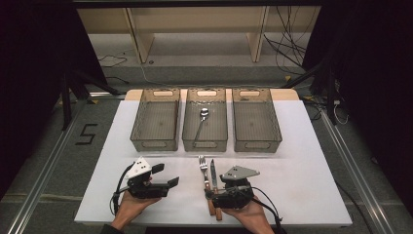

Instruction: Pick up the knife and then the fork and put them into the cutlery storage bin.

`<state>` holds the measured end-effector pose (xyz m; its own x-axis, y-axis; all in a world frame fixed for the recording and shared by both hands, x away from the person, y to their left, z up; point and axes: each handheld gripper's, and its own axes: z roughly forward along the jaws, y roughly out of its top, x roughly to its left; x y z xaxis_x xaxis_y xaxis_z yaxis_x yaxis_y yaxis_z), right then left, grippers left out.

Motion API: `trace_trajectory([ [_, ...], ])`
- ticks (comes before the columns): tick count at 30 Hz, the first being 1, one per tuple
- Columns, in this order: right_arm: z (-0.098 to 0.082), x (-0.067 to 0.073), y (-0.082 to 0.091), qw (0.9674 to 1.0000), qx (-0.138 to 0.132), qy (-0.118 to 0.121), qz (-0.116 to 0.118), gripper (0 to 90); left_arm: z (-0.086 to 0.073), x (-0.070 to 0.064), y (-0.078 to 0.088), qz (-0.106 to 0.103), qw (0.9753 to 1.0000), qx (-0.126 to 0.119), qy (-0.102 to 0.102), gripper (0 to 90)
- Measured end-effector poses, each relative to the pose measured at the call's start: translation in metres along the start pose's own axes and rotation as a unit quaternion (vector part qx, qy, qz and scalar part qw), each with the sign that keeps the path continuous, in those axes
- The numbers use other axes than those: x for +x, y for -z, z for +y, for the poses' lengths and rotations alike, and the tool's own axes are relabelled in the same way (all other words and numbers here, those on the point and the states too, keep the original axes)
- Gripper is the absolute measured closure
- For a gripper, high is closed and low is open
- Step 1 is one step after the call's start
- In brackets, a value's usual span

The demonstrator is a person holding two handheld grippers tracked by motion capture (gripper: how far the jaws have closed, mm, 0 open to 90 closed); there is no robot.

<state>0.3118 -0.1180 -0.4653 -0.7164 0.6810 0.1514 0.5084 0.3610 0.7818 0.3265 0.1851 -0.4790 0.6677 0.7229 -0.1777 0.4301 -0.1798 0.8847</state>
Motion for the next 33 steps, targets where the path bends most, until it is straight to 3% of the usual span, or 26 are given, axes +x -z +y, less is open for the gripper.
trace_trajectory([
  [11,0.008,0.004,-0.020,0.9997,0.023,0.005,0.003,32.3,-0.003,-0.003,0.008,0.004,1.0000,-0.006,-0.005,19.6],
  [19,0.010,0.006,-0.032,0.9991,0.041,0.006,-0.002,41.1,-0.005,-0.001,0.009,0.003,1.0000,-0.008,-0.002,19.6],
  [25,0.017,0.009,-0.040,0.9983,0.052,0.016,-0.021,47.3,-0.005,-0.003,0.008,0.002,1.0000,-0.007,-0.004,19.6],
  [33,0.018,0.006,-0.052,0.9960,0.078,0.009,-0.043,52.5,-0.005,-0.002,0.008,0.001,1.0000,-0.008,-0.002,19.6],
])
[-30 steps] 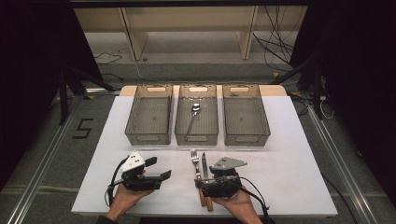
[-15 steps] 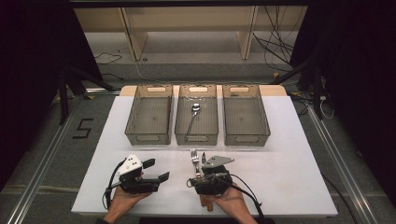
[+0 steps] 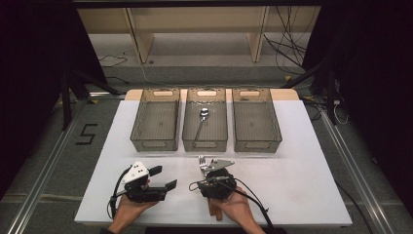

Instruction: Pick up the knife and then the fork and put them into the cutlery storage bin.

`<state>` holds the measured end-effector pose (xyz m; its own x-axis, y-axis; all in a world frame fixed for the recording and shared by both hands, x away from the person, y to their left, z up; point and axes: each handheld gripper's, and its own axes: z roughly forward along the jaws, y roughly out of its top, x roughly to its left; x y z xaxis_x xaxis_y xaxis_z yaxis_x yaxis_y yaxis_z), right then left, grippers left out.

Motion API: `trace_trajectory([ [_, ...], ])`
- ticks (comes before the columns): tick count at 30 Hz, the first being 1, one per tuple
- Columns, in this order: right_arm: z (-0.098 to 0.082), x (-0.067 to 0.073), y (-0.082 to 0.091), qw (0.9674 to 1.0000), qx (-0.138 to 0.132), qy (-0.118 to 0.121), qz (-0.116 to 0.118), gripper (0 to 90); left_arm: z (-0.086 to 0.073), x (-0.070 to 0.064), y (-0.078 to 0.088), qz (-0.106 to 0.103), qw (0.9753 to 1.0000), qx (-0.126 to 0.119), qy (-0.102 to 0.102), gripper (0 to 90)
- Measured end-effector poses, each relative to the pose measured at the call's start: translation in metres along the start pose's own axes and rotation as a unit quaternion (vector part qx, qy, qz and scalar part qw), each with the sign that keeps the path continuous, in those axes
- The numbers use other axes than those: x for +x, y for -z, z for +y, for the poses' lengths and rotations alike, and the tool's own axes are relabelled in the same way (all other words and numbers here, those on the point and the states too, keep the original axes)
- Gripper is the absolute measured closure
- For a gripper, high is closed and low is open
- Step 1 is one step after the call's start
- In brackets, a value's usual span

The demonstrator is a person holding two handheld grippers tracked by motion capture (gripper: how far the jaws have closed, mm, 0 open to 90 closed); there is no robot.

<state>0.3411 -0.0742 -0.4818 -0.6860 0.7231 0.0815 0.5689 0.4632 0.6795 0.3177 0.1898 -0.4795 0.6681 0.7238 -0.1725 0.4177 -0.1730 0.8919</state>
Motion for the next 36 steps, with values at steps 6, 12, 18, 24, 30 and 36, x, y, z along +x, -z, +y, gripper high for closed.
trace_trajectory([
  [6,-0.0024,0.0009,-0.0085,0.9997,0.015,-0.002,-0.016,58.5,0.0001,-0.0005,-0.0002,0.000,1.0000,0.000,-0.001,19.7],
  [12,-0.0024,0.0041,-0.0097,0.9994,0.015,-0.003,-0.031,61.7,0.0001,-0.0005,-0.0004,0.001,1.0000,0.001,-0.002,19.7],
  [18,-0.0016,0.0020,-0.0094,0.9994,0.015,-0.017,-0.027,66.0,0.0002,-0.0007,-0.0008,0.002,1.0000,0.002,-0.005,19.7],
  [24,-0.0017,0.0028,-0.0096,0.9994,0.013,-0.031,-0.013,71.6,0.0003,-0.0007,-0.0005,0.002,1.0000,0.002,-0.004,19.7],
  [30,-0.0016,0.0027,-0.0100,0.9989,0.015,-0.044,0.009,76.4,0.0003,-0.0008,-0.0004,0.002,1.0000,0.002,-0.005,19.7],
  [36,-0.0013,0.0029,-0.0095,0.9985,0.010,-0.048,0.023,77.2,0.0002,-0.0005,-0.0003,0.002,1.0000,0.003,-0.004,19.7],
])
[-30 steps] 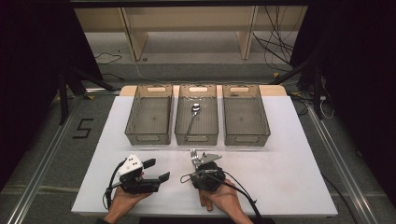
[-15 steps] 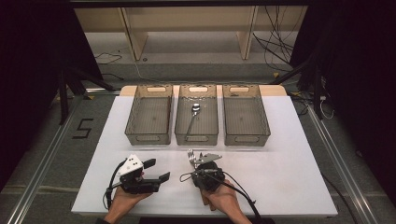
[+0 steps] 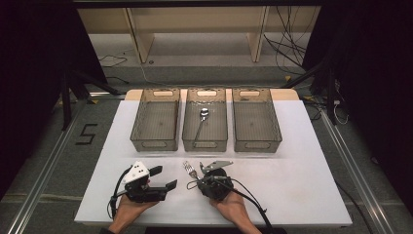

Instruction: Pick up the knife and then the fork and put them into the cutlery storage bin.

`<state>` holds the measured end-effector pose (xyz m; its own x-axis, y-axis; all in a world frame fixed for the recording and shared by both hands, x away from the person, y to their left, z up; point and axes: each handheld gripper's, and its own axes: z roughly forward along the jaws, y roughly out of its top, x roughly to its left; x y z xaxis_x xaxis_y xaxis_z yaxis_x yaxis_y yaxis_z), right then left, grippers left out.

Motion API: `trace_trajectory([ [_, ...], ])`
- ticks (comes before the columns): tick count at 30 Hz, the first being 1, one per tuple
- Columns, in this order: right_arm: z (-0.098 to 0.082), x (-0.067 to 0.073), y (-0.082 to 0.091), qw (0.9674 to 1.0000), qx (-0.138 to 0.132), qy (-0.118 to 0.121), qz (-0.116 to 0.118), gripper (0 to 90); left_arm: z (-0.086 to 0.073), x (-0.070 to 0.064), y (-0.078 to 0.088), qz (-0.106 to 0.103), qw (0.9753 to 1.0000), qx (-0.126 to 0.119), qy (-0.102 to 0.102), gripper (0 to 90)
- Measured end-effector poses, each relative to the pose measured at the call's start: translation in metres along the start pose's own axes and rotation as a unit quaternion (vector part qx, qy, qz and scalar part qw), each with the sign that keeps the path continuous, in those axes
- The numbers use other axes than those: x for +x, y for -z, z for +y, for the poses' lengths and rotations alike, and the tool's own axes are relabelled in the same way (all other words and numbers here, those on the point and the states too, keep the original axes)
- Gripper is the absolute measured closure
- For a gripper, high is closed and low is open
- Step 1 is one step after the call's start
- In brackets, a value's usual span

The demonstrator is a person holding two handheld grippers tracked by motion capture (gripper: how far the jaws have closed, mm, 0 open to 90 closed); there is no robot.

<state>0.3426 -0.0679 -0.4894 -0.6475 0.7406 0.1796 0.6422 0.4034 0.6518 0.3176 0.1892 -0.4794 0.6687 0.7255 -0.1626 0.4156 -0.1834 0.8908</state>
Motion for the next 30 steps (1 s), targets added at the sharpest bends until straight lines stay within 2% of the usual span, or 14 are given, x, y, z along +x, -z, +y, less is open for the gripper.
trace_trajectory([
  [6,0.003,-0.004,0.008,0.9997,-0.016,-0.011,0.014,77.5,0.000,0.000,0.000,0.001,1.0000,0.001,0.000,19.8],
  [14,0.009,-0.010,0.019,0.9992,-0.030,-0.014,0.023,77.7,0.000,0.000,0.000,0.003,1.0000,0.001,-0.001,19.8],
  [18,0.014,-0.017,0.030,0.9983,-0.049,-0.020,0.025,77.7,0.000,0.001,0.000,0.003,1.0000,0.001,-0.001,19.8],
  [25,0.025,-0.038,0.055,0.9946,-0.087,-0.048,0.029,77.6,-0.001,0.002,0.000,0.006,1.0000,-0.001,0.000,19.9],
  [30,0.038,-0.060,0.079,0.9914,-0.118,-0.057,0.008,77.7,-0.001,0.002,0.000,0.010,0.9999,-0.004,-0.004,19.9],
])
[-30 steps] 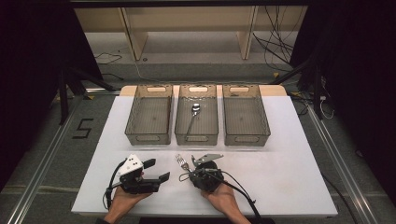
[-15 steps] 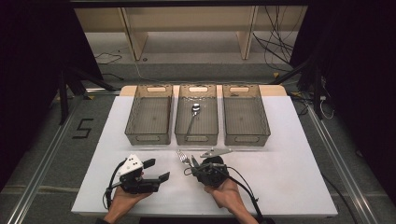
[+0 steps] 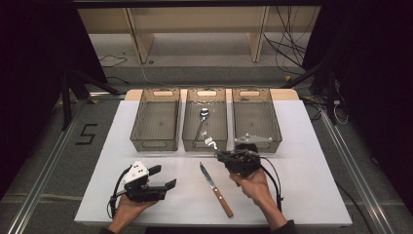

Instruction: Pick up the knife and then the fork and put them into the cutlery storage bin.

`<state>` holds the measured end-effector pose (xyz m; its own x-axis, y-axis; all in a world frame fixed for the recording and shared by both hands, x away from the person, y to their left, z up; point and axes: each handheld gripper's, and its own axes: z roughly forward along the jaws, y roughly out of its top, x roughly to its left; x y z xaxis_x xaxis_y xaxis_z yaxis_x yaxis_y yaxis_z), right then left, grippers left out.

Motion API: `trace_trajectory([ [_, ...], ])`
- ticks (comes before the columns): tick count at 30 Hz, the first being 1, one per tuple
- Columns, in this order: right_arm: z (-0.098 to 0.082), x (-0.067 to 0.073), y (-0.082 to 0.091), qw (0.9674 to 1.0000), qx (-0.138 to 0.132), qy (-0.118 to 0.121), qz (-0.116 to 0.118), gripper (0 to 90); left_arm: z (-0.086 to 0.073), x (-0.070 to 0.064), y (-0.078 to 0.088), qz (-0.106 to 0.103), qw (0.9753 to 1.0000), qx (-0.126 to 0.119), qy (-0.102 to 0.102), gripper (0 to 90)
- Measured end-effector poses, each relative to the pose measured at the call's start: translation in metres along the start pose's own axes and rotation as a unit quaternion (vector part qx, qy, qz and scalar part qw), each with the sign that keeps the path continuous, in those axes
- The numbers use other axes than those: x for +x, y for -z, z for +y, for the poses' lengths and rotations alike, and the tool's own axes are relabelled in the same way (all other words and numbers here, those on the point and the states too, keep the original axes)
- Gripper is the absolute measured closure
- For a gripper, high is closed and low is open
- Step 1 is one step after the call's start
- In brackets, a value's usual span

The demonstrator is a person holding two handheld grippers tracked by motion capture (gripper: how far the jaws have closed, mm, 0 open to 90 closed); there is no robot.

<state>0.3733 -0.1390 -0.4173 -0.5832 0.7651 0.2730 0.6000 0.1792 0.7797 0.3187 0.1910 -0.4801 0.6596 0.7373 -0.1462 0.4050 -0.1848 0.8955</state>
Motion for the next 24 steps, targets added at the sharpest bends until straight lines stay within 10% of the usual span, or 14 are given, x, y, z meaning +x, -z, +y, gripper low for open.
trace_trajectory([
  [15,0.044,-0.077,0.021,0.9947,-0.021,-0.040,-0.092,77.7,0.000,0.002,0.000,-0.004,0.9999,-0.012,0.009,19.9],
  [24,0.051,-0.096,0.018,0.9914,-0.017,-0.052,-0.118,77.6,0.000,0.003,0.000,-0.004,0.9999,-0.012,0.011,19.9],
])
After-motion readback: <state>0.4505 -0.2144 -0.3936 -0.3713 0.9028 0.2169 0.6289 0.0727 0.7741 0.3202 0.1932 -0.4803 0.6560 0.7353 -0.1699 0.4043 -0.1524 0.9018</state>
